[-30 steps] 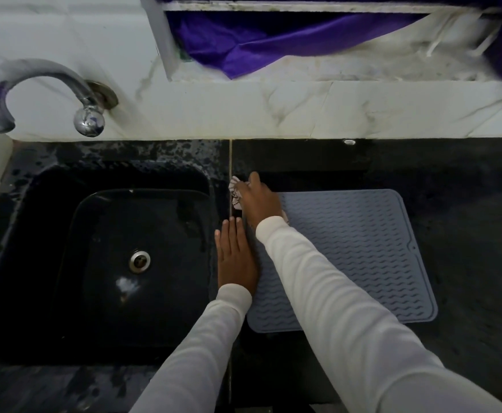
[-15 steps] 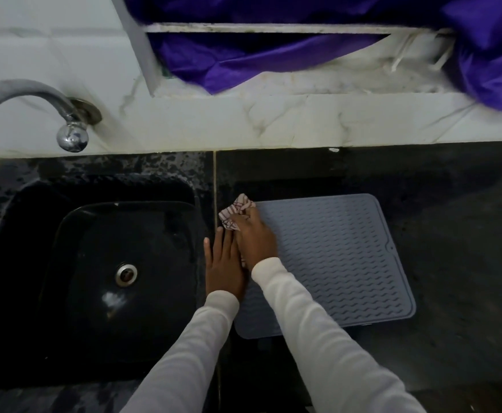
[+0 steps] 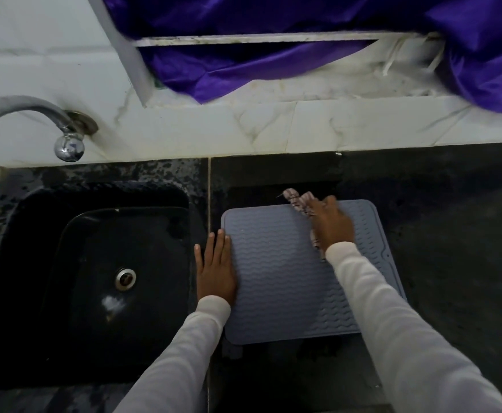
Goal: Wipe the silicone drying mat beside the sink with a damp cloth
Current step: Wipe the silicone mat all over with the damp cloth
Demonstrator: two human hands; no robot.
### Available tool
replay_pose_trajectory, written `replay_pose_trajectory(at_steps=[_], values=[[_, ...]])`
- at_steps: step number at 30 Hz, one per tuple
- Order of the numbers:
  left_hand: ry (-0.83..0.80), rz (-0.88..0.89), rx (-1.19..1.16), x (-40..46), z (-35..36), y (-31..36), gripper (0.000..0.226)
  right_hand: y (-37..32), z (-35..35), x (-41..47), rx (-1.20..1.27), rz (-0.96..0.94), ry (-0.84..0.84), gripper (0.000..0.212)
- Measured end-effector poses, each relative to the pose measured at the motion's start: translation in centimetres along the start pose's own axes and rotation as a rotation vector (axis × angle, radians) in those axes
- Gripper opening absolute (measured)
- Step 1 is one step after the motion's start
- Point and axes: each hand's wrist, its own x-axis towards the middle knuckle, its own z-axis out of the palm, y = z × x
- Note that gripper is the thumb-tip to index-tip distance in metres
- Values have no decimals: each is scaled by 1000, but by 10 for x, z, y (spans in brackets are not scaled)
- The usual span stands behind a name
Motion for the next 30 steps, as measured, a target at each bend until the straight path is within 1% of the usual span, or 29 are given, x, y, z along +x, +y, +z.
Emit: replay_pose_trajectory(at_steps=[1, 2, 4, 5, 7, 9, 12, 13, 14, 16, 18, 20, 22, 23, 26, 30], values=[[-2, 2, 10, -1, 0, 0, 61, 14, -6, 0, -5, 12, 15, 45], [-4, 3, 21, -1, 1, -1, 61, 30, -10, -1, -18, 46, 15, 41], [-11, -2, 34, -1, 2, -1, 61, 65, -19, -3, -27, 145, 38, 27], [-15, -8, 43, -1, 2, -1, 61, 81, -25, -3, -53, 183, 34, 30], [-26, -17, 64, -1, 1, 0, 61, 105, -32, -6, -71, 179, 12, 31], [-31, -17, 82, -2, 0, 0, 60, 108, -40, -5, -56, 186, -1, 36], [-48, -21, 87, -3, -2, 1, 58, 88, -50, -5, 49, 256, 39, 26], [-47, -26, 82, -2, -3, 1, 58, 75, -53, -7, 107, 266, 70, 25], [-44, -28, 77, -2, -4, 1, 58, 59, -55, -9, 150, 237, 97, 27], [-46, -34, 58, -1, -5, 1, 59, 15, -53, -25, 225, 84, 114, 34], [-49, -33, 57, -1, -7, 2, 59, -40, -47, -47, 312, -92, 71, 38], [-66, -42, 67, 0, -10, 1, 60, -97, -37, -74, 308, -226, 3, 37], [-84, -35, 112, 2, -12, 0, 59, -139, -24, -101, 241, -291, -92, 39], [-100, -32, 140, 3, -12, 0, 59, -148, -16, -113, 201, -288, -134, 41], [-143, -35, 174, 5, -12, -1, 61, -141, 0, -128, 181, -260, -154, 50], [-126, -45, 124, 4, -16, 0, 60, -109, -6, -122, 157, -283, -159, 48]])
